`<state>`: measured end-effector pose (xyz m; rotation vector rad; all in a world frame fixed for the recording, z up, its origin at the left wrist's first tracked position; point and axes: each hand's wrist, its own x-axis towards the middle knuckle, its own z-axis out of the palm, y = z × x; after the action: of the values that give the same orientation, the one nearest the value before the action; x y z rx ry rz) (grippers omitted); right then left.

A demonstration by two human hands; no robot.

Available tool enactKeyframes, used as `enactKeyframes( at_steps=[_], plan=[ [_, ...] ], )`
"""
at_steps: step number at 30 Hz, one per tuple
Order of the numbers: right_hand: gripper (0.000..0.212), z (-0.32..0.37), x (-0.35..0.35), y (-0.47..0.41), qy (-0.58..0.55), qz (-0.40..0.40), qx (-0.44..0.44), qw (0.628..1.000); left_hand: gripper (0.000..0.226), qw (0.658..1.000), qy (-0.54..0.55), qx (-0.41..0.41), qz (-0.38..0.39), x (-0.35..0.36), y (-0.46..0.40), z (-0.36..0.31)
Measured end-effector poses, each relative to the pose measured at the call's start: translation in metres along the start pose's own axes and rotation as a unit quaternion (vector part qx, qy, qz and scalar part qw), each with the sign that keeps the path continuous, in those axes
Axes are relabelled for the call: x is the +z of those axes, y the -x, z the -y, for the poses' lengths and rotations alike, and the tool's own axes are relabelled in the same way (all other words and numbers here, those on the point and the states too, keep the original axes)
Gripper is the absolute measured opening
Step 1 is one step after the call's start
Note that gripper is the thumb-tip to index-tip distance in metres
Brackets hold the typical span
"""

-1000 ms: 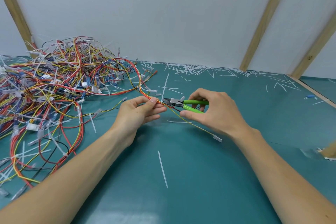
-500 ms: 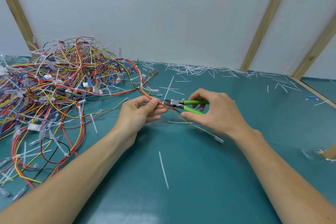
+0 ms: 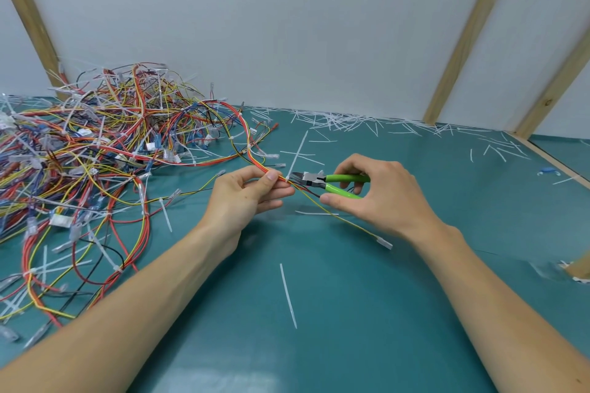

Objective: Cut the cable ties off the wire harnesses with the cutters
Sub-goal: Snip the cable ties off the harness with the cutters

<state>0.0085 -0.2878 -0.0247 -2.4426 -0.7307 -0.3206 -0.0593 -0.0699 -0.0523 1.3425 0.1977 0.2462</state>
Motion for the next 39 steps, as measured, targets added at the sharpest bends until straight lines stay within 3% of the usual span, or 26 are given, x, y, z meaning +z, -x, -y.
enactKeyframes(
  at_steps=[18,24,39],
  plan=[
    [0.048,-0.0031,0.0039,-0.0007,-0.016,0.004,-0.009,1.0,0.016,0.999,-0.035,0.013,-0.001,0.0037,0.0019,-0.0014],
    [0.035,-0.0077,0.0061,-0.0029,-0.034,0.014,-0.006,0.999,0.016,0.999,-0.032,0.011,-0.006,0.0043,0.0029,-0.0023],
    [0.045,-0.0087,0.0073,-0.0058,-0.064,0.014,-0.009,0.998,0.019,1.0,-0.011,0.007,-0.025,0.0066,0.0037,-0.0055]
  ],
)
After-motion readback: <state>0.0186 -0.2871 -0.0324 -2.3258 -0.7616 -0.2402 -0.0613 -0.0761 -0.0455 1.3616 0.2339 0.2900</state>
